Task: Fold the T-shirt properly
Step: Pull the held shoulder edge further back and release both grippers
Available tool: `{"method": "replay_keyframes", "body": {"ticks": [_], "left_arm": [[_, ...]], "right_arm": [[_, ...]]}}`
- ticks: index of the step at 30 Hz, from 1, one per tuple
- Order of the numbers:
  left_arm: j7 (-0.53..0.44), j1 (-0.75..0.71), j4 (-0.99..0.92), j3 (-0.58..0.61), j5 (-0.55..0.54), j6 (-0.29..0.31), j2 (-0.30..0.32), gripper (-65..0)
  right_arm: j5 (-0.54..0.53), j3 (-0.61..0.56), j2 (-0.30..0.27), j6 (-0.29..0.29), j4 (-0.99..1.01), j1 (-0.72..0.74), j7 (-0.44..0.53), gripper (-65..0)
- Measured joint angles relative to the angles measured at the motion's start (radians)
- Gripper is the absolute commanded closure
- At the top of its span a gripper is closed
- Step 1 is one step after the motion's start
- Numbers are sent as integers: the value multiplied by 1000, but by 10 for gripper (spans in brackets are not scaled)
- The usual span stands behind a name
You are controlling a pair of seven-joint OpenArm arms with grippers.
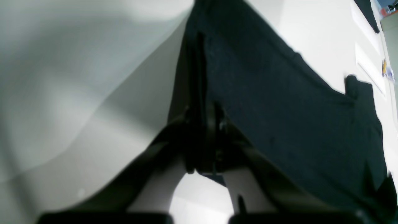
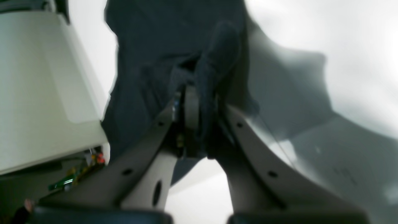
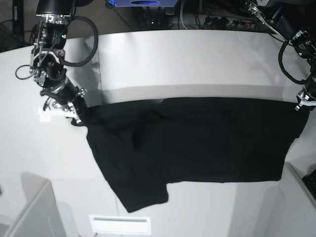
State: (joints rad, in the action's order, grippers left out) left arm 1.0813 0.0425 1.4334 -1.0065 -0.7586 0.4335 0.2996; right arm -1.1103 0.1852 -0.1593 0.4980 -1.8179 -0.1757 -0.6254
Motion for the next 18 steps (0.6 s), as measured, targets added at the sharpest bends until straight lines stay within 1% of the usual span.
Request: {"method": "replay_keyframes", "body": {"ticks": [1,3,4,8,11,15,18], "left_arm": [[19,2,3,-15,-3,0,0,0],[53,1,3,-39,-2,0,-1,0],[61,-2,3,-48,-1,0,-4,0],[56,-51,7,-50,-6,1,-6,0],[63,-116,9,-48,0,3,-10,0],[59,-182,10,-47,-2,8,-11,0],[61,-233,11,-46,-1,8,-12,0]], "right_arm": [[-1,0,0,21,-2,-9,0,0],[0,0,0,84,-2,-32,-6,0],[-3,0,0,97,-2,-40,-8,0],[-115,42,0,100,-33,-85,-7,0],[-117,71,-3,100,-40,-146,-3,0],[-118,68,-23,101,-32,-222,-13,0],[-117,68,-23,100,-32,-258,-6,0]]}}
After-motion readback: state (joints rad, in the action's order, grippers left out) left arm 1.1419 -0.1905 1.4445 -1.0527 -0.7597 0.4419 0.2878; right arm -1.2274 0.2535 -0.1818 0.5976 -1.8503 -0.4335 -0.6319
